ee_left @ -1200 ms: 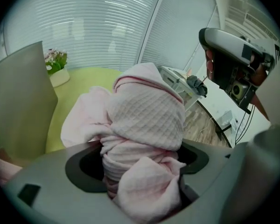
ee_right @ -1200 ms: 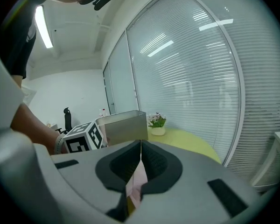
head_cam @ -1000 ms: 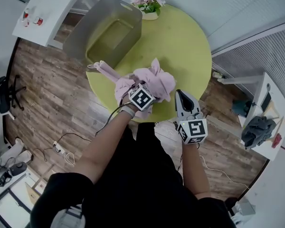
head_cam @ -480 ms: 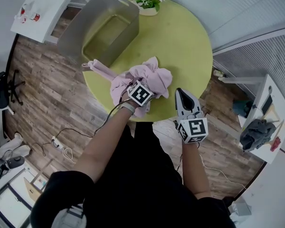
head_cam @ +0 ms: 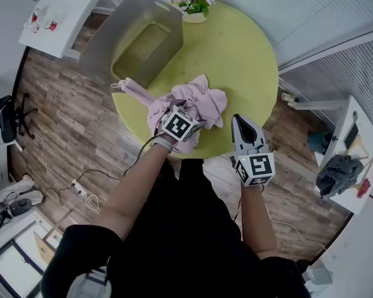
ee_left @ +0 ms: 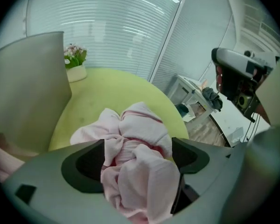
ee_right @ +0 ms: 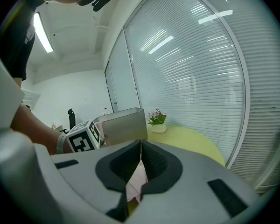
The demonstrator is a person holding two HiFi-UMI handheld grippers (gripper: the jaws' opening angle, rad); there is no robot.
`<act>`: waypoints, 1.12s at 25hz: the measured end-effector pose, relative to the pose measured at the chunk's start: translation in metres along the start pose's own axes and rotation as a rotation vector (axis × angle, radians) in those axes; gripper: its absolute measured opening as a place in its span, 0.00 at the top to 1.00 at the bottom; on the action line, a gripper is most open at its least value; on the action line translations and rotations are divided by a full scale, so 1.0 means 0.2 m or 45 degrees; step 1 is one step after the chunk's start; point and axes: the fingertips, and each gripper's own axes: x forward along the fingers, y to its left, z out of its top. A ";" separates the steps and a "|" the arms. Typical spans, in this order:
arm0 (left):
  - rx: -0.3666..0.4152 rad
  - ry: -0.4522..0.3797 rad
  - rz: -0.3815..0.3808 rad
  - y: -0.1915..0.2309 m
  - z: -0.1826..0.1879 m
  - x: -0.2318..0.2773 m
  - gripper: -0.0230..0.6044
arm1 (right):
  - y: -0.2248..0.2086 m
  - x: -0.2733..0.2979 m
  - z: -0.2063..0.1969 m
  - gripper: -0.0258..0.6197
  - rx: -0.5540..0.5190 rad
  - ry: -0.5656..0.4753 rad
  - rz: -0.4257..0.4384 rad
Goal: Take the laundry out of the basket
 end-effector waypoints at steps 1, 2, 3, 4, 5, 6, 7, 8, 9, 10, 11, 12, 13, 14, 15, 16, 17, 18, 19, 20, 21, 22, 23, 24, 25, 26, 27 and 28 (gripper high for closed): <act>-0.002 -0.032 0.000 0.00 0.02 -0.05 0.27 | 0.01 0.00 0.01 0.92 -0.006 -0.006 0.008; 0.002 -0.067 -0.001 -0.01 0.04 -0.11 0.27 | 0.03 0.00 0.03 0.92 -0.012 -0.011 0.016; 0.009 -0.104 -0.006 -0.02 0.07 -0.17 0.27 | 0.04 0.00 0.04 0.92 -0.017 -0.016 0.026; 0.017 -0.141 -0.012 -0.03 0.09 -0.23 0.27 | 0.06 0.00 0.05 0.92 -0.020 -0.021 0.037; 0.021 -0.175 -0.013 -0.04 0.10 -0.30 0.27 | 0.09 0.00 0.07 0.92 -0.025 -0.026 0.051; 0.022 -0.207 -0.008 -0.04 0.11 -0.36 0.27 | 0.12 0.01 0.09 0.92 -0.034 -0.032 0.068; 0.018 -0.236 0.003 -0.04 0.11 -0.43 0.27 | 0.15 0.01 0.10 0.92 -0.044 -0.038 0.085; 0.012 -0.265 0.017 -0.03 0.10 -0.50 0.27 | 0.18 0.02 0.12 0.92 -0.054 -0.044 0.102; 0.004 -0.297 0.029 -0.03 0.10 -0.57 0.27 | 0.22 0.02 0.14 0.92 -0.062 -0.050 0.120; -0.003 -0.330 0.038 -0.04 0.10 -0.64 0.27 | 0.25 0.02 0.15 0.92 -0.069 -0.055 0.139; -0.009 -0.364 0.046 -0.04 0.10 -0.71 0.27 | 0.30 0.02 0.17 0.92 -0.077 -0.061 0.160; -0.015 -0.399 0.053 -0.05 0.10 -0.78 0.27 | 0.34 0.02 0.19 0.92 -0.086 -0.067 0.183; -0.021 -0.434 0.061 -0.06 0.09 -0.85 0.27 | 0.39 0.03 0.20 0.92 -0.097 -0.072 0.209; -0.030 -0.469 0.069 -0.07 0.08 -0.91 0.27 | 0.45 0.03 0.22 0.92 -0.110 -0.077 0.233; -0.043 -0.505 0.075 -0.07 0.06 -0.98 0.27 | 0.51 0.03 0.23 0.92 -0.122 -0.081 0.255; -0.059 -0.544 0.078 -0.07 0.04 -1.04 0.27 | 0.56 0.03 0.23 0.92 -0.132 -0.084 0.274; -0.076 -0.584 0.076 -0.08 0.01 -1.09 0.28 | 0.62 0.02 0.24 0.92 -0.138 -0.087 0.289; -0.087 -0.619 0.072 -0.09 -0.02 -1.14 0.29 | 0.68 0.01 0.24 0.92 -0.142 -0.091 0.302; -0.092 -0.650 0.072 -0.10 -0.05 -1.19 0.30 | 0.73 0.00 0.24 0.92 -0.148 -0.094 0.313; -0.092 -0.678 0.077 -0.11 -0.08 -1.23 0.34 | 0.79 -0.01 0.25 0.92 -0.155 -0.097 0.323; -0.088 -0.706 0.089 -0.11 -0.12 -1.28 0.38 | 0.85 -0.03 0.25 0.92 -0.164 -0.100 0.331; -0.081 -0.734 0.103 -0.12 -0.15 -1.33 0.44 | 0.90 -0.04 0.25 0.92 -0.171 -0.103 0.336; -0.074 -0.763 0.115 -0.12 -0.18 -1.37 0.50 | 0.95 -0.06 0.24 0.92 -0.177 -0.105 0.337; -0.065 -0.789 0.123 -0.13 -0.22 -1.42 0.55 | 1.01 -0.08 0.24 0.92 -0.179 -0.109 0.336; -0.055 -0.813 0.127 -0.15 -0.26 -1.46 0.60 | 1.06 -0.11 0.23 0.92 -0.180 -0.112 0.334; -0.045 -0.835 0.127 -0.16 -0.30 -1.49 0.63 | 1.11 -0.13 0.22 0.92 -0.180 -0.116 0.332; -0.035 -0.857 0.126 -0.18 -0.33 -1.53 0.66 | 1.16 -0.16 0.21 0.92 -0.181 -0.121 0.331; -0.025 -0.881 0.126 -0.19 -0.37 -1.57 0.69 | 1.21 -0.18 0.20 0.92 -0.185 -0.125 0.331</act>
